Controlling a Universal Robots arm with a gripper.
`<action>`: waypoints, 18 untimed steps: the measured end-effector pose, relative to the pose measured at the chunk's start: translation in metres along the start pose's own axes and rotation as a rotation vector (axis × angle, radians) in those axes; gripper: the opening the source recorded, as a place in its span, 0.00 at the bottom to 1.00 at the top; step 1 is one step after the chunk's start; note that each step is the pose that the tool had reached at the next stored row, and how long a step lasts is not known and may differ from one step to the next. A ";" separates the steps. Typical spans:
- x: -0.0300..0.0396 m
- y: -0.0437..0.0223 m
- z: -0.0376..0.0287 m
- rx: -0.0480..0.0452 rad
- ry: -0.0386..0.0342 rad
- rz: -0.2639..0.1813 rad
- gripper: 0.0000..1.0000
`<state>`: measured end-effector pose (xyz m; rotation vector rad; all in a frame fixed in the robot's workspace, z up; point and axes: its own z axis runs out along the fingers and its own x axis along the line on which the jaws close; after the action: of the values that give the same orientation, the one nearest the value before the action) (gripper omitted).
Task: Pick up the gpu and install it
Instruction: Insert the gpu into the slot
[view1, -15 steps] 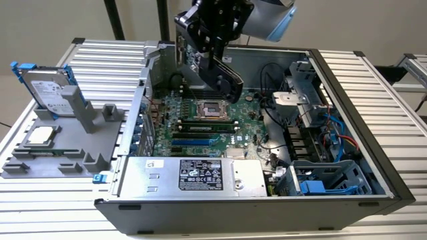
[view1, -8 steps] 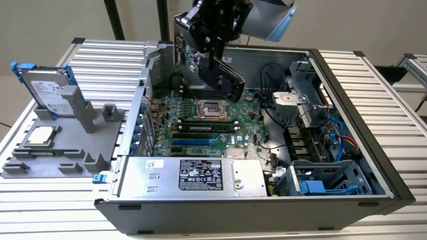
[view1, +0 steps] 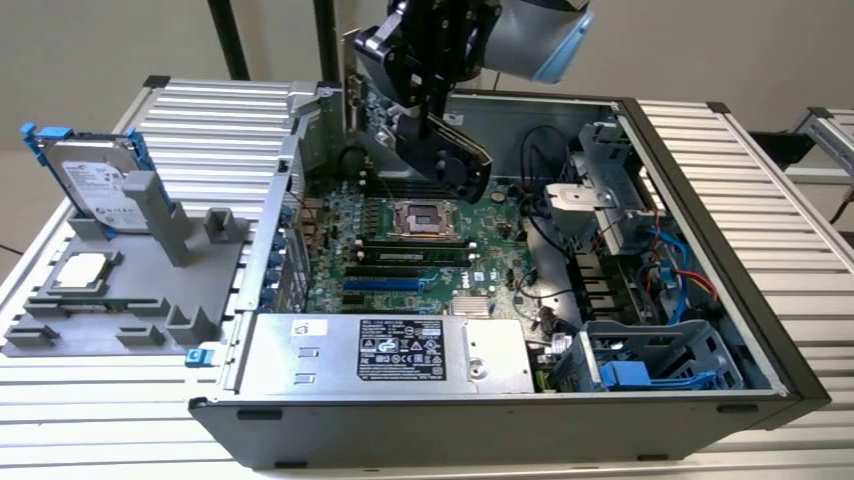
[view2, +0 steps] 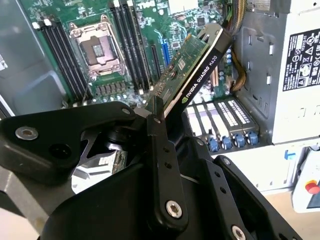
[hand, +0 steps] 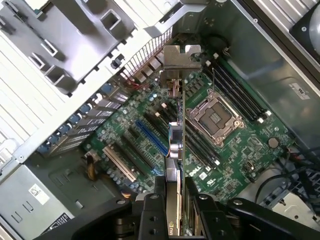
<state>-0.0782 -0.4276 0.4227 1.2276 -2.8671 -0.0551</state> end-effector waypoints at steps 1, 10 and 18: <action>0.0000 0.0000 0.0000 0.0001 0.0004 -0.007 0.00; 0.0000 0.0000 0.0000 0.0005 0.0031 -0.073 0.00; 0.0000 0.0000 0.0000 0.0009 0.0055 -0.131 0.00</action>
<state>-0.0782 -0.4276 0.4227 1.4111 -2.7788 -0.0526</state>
